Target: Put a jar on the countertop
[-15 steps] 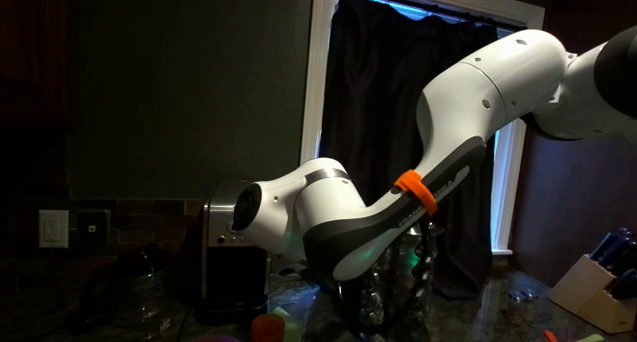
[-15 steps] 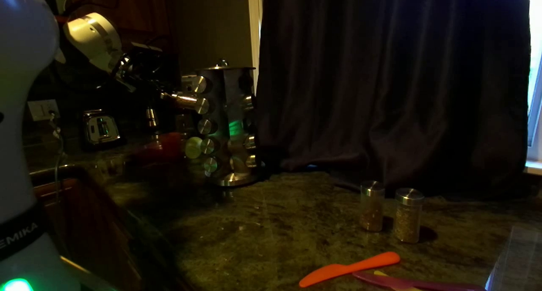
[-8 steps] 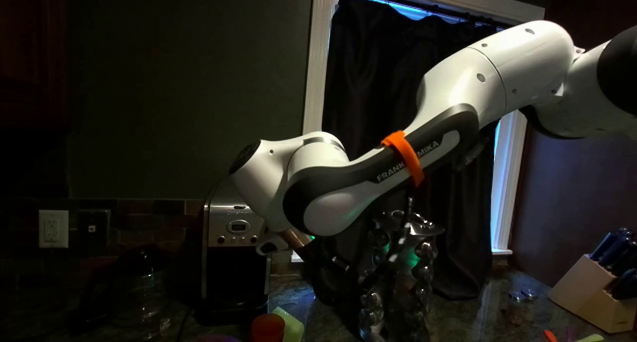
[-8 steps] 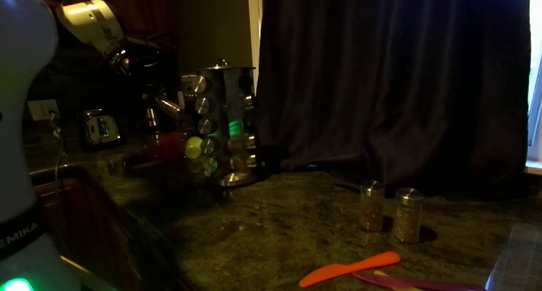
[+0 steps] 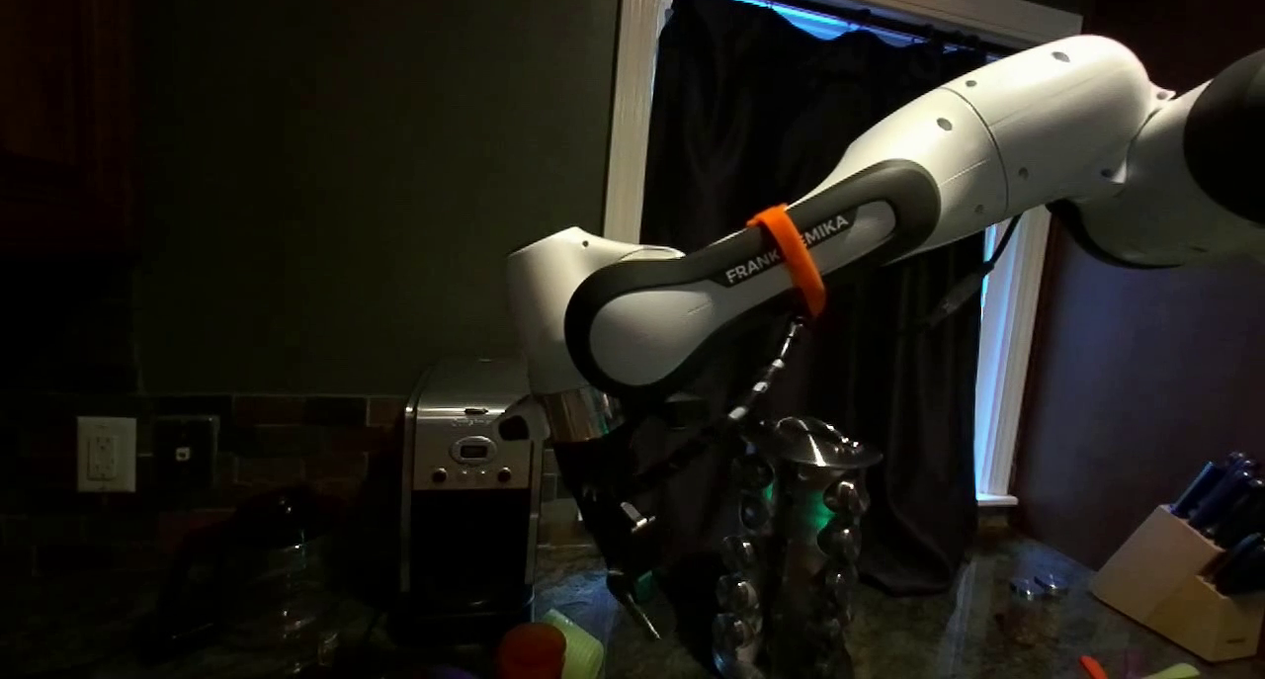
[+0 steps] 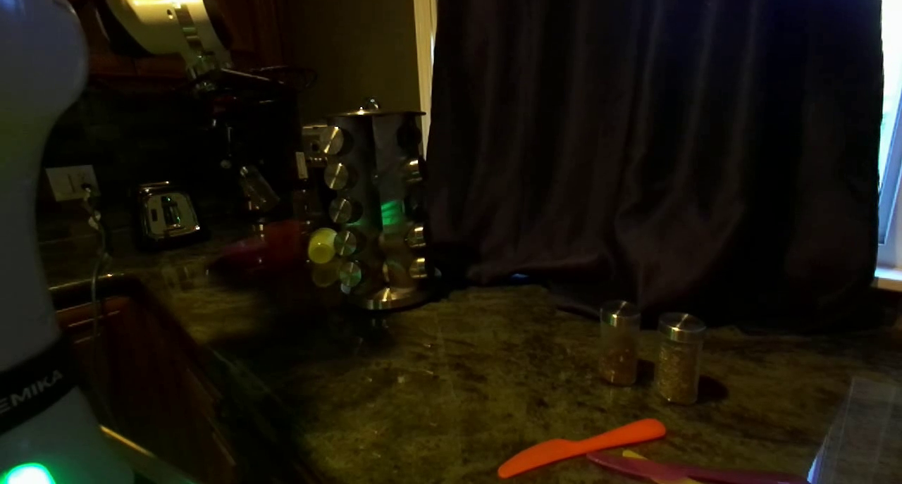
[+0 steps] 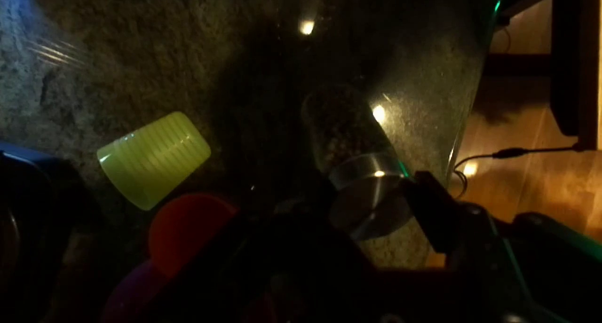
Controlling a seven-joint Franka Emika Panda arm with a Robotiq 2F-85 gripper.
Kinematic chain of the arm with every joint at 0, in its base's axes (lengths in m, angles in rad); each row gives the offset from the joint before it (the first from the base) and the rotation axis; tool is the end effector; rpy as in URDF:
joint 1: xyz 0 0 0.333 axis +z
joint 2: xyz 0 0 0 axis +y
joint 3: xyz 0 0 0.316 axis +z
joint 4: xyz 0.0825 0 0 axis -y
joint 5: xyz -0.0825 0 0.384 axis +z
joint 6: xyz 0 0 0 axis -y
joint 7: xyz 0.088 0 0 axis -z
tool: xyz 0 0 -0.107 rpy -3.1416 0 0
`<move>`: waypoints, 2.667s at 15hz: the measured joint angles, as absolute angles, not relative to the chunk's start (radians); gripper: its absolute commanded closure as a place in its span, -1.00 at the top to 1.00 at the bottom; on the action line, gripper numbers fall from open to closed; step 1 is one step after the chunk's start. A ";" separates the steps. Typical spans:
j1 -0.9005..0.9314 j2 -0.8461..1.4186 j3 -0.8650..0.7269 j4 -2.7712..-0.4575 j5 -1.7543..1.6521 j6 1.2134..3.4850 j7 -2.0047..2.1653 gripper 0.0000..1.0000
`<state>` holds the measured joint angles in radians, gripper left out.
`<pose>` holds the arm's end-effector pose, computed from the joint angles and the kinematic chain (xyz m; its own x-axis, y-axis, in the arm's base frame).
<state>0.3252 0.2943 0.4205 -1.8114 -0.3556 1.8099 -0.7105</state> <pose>0.4683 0.3731 0.3740 -0.0209 0.9443 -0.3285 0.9995 0.0113 -0.0311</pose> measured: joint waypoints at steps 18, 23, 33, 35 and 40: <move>0.270 0.278 0.412 -1.938 -0.022 2.098 -1.035 -0.49; 0.254 0.340 0.412 -1.941 0.078 2.163 -1.172 -0.49; 0.239 0.426 0.422 -1.941 0.169 2.187 -1.464 -0.49; 0.244 0.435 0.419 -1.941 0.151 2.216 -1.482 -0.49; 0.250 0.466 0.416 -1.940 0.107 2.327 -1.501 -0.49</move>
<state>0.2501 0.4656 0.4164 -1.9404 0.1069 2.3265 -1.5012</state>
